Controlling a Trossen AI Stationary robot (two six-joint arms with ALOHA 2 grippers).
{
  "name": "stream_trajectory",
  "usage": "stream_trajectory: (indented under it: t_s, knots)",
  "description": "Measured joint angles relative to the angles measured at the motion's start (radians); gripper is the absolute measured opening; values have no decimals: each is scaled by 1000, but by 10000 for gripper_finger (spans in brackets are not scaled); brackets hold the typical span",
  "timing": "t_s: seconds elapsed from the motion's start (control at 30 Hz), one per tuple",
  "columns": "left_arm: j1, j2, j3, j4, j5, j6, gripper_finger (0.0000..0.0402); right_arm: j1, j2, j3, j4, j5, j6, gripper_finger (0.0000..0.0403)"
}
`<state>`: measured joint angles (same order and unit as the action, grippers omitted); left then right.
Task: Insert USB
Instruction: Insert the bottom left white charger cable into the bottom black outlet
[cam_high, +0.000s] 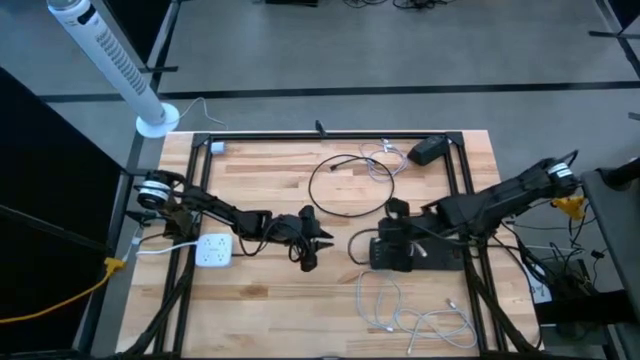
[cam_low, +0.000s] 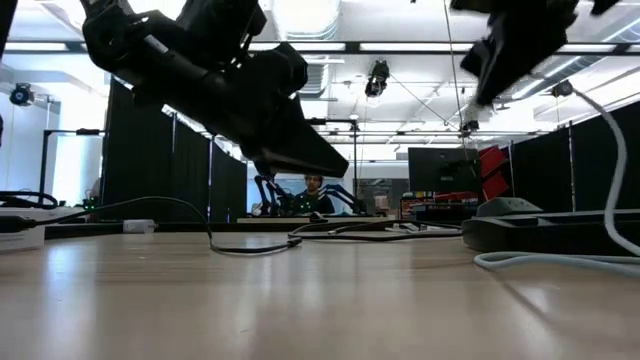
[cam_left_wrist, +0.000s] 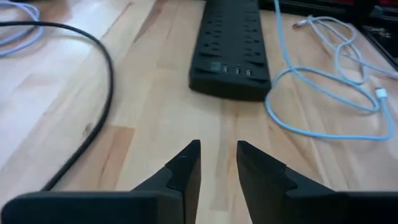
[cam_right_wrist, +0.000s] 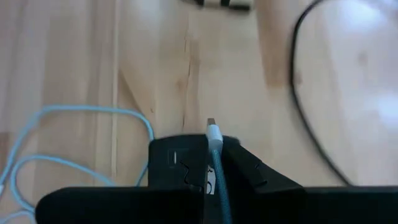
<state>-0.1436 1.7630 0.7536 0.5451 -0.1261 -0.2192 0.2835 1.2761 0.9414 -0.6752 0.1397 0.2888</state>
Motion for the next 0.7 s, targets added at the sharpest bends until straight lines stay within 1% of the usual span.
stream_trajectory:
  t_s: [0.2, 0.4, 0.53, 0.7]
  knots:
    - [-2, 0, -2, 0, 2, 0, 71, -28, 173, 29, -20, -107, -17, 14]
    - [-1, 0, -4, -1, 2, 0, 65, -34, 327, 143, -160, -122, -32, 14]
    - [-1, 0, -4, -2, 2, 0, 66, -46, 378, 196, -208, -123, -92, 14]
    - [-1, 0, -4, -2, 2, 0, 65, -73, 383, 194, -214, -151, -104, 14]
